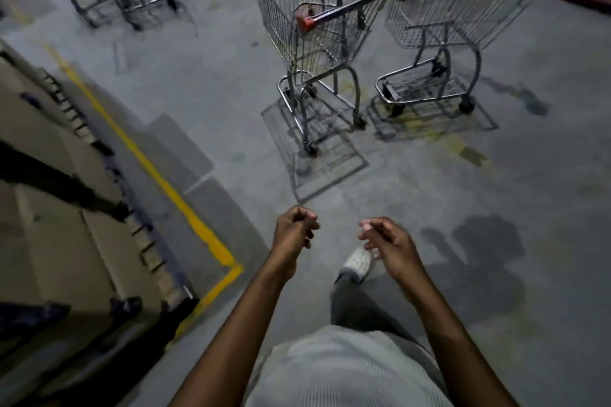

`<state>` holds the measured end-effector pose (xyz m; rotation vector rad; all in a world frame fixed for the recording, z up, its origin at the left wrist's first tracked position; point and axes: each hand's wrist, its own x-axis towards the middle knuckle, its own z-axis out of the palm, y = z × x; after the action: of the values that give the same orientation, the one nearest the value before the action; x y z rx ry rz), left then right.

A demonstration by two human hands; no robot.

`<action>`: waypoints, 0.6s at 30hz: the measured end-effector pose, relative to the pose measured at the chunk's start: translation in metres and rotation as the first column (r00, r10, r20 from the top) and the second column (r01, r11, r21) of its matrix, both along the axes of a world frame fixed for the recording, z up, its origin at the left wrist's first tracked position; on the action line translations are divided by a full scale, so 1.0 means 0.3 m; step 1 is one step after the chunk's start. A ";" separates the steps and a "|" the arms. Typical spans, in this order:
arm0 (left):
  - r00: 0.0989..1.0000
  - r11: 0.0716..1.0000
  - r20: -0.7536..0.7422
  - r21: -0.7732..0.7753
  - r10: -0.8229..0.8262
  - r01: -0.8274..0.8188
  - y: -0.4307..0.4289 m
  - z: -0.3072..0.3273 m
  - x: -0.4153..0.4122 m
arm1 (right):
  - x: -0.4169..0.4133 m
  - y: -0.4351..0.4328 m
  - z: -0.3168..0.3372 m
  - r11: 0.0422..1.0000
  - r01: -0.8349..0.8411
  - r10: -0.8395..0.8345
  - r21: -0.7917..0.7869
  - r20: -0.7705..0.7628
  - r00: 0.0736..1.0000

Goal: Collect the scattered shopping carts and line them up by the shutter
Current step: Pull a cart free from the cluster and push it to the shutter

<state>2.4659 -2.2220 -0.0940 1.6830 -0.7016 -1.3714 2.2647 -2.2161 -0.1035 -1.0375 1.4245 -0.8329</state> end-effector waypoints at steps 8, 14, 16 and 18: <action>0.996 0.991 0.018 0.105 -0.084 0.082 -0.605 -0.104 0.005 | 0.052 -0.801 -0.062 1.000 -0.007 0.006 0.006 0.060 0.998; 0.989 0.998 0.143 -0.054 -0.024 0.032 -1.170 0.056 0.002 | 0.049 -1.409 0.057 0.992 0.073 -0.058 -0.099 0.152 0.987; 0.988 0.994 0.149 -0.093 -0.037 0.051 -1.303 0.099 -0.015 | 0.055 -1.531 0.065 0.991 0.084 -0.067 -0.101 0.162 0.984; 0.985 0.990 0.153 -0.104 -0.083 0.099 -1.435 0.125 -0.028 | 0.066 -1.619 0.037 0.993 0.074 -0.059 -0.088 0.160 0.985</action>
<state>2.4575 -2.6525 -0.0564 1.6943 -0.9337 -1.2536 2.2846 -2.7018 -0.0923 -0.9766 1.3023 -1.0166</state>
